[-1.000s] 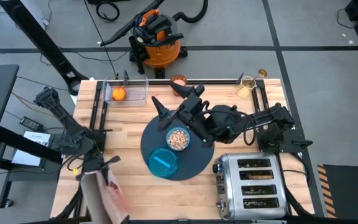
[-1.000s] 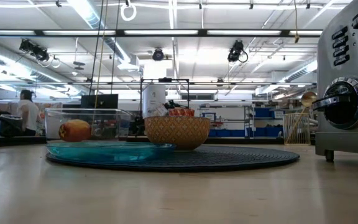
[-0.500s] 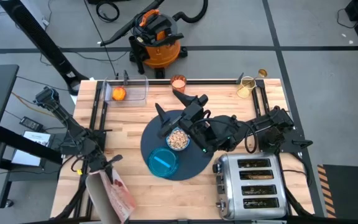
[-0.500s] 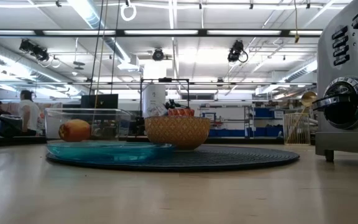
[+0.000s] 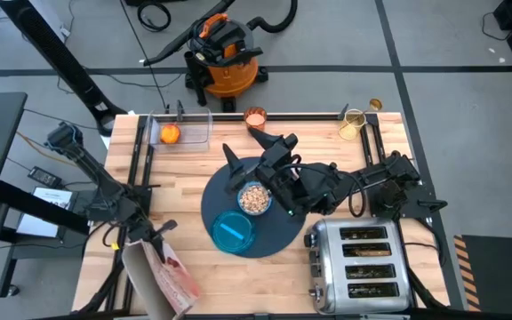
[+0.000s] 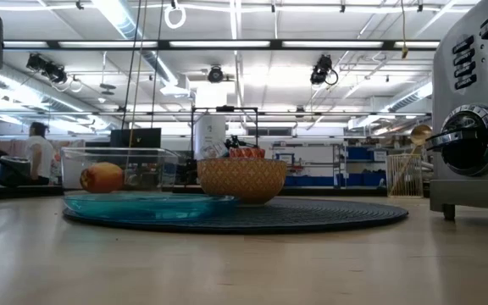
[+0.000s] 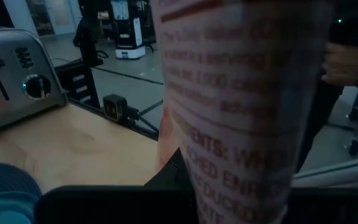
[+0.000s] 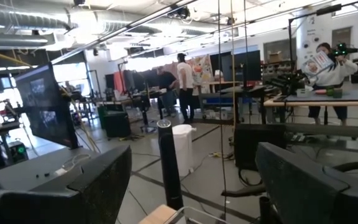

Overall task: Arrange a breakfast setting
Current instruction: Put the bread from the toaster on top of the plate on the placemat

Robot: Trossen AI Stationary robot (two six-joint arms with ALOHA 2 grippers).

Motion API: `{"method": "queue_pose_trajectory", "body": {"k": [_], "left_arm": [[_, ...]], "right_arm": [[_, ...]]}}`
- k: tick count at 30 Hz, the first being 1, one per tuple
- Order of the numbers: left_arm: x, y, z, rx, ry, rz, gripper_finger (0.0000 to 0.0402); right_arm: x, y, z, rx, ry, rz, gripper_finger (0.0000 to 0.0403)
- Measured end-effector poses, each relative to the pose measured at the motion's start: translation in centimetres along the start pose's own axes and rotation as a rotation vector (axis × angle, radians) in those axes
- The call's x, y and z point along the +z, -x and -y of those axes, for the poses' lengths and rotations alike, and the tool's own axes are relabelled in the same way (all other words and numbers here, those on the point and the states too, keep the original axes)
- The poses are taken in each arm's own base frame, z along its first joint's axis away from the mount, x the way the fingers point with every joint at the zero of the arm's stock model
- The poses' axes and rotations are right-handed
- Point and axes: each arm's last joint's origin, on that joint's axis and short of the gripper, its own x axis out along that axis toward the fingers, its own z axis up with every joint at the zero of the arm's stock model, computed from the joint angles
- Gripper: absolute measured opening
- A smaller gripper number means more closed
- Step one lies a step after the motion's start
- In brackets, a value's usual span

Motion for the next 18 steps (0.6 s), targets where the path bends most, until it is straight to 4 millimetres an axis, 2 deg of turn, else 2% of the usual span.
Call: {"method": "queue_pose_trajectory", "body": {"k": [18], "left_arm": [[-2.5, -2.0, -0.2, 0.005, 0.013, -0.182, 0.0009]], "right_arm": [[-0.3, -0.5, 0.1, -0.004, 0.009, 0.002, 0.0346]]}}
